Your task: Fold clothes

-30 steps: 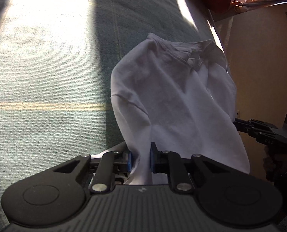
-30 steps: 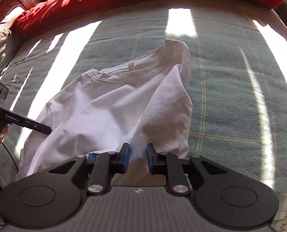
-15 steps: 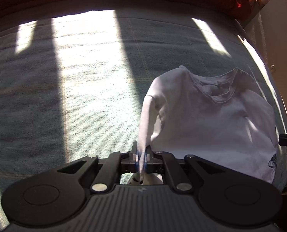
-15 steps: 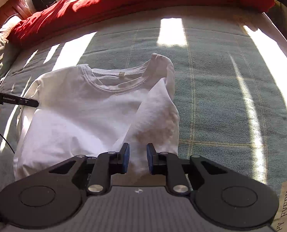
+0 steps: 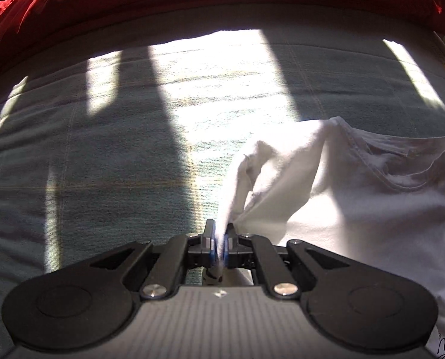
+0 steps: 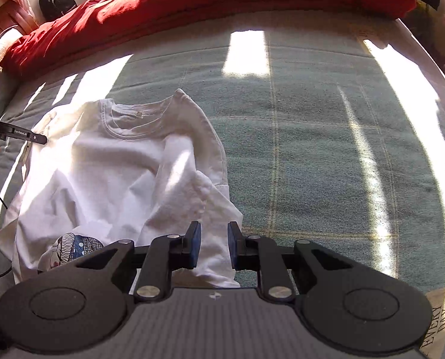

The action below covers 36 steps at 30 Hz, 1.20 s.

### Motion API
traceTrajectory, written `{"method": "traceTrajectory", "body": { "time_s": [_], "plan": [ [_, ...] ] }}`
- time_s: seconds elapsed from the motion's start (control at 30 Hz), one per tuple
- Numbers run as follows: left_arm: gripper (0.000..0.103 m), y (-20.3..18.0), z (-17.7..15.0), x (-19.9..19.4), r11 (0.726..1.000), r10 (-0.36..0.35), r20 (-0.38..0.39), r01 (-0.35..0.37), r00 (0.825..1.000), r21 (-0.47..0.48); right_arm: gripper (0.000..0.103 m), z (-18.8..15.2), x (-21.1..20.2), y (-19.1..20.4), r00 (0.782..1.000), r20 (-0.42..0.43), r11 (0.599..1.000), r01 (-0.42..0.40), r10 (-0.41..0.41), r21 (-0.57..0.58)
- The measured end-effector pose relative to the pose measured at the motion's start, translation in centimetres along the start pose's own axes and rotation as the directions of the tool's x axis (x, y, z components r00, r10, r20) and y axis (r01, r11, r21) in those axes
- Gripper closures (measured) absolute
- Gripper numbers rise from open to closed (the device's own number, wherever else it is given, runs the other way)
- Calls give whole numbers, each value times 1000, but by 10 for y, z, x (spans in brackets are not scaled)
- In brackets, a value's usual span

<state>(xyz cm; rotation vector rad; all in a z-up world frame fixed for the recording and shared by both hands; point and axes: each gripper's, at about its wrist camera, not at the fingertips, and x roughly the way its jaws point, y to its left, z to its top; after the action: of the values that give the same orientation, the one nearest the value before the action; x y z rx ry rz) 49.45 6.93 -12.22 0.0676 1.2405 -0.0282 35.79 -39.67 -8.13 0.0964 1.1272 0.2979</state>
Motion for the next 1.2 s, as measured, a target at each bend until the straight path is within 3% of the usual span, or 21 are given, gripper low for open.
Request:
{"method": "traceTrajectory", "body": {
  "time_s": [0.2, 0.47, 0.63, 0.73, 0.97, 1.2],
  "plan": [
    [95, 3, -4, -5, 999, -20, 5, 20, 1000, -28, 81, 0, 21, -15, 999, -34, 999, 24, -23, 36],
    [90, 5, -13, -47, 999, -37, -14, 37, 999, 11, 75, -17, 27, -26, 997, -73, 995, 30, -23, 96],
    [81, -20, -18, -75, 994, -61, -15, 62, 998, 90, 72, -34, 23, -32, 995, -98, 988, 19, -4, 155],
    [74, -50, -19, -79, 984, -118, -18, 119, 993, 135, 69, -45, 21, -34, 995, -101, 981, -2, 22, 194],
    [72, -133, -22, -74, 930, -282, -65, 290, 957, 228, 67, -58, 27, -28, 992, -101, 977, -58, 80, 205],
    [72, -216, -25, -68, 838, -433, -128, 450, 892, 308, 67, -65, 33, -29, 993, -73, 973, -77, 95, 217]
  ]
}}
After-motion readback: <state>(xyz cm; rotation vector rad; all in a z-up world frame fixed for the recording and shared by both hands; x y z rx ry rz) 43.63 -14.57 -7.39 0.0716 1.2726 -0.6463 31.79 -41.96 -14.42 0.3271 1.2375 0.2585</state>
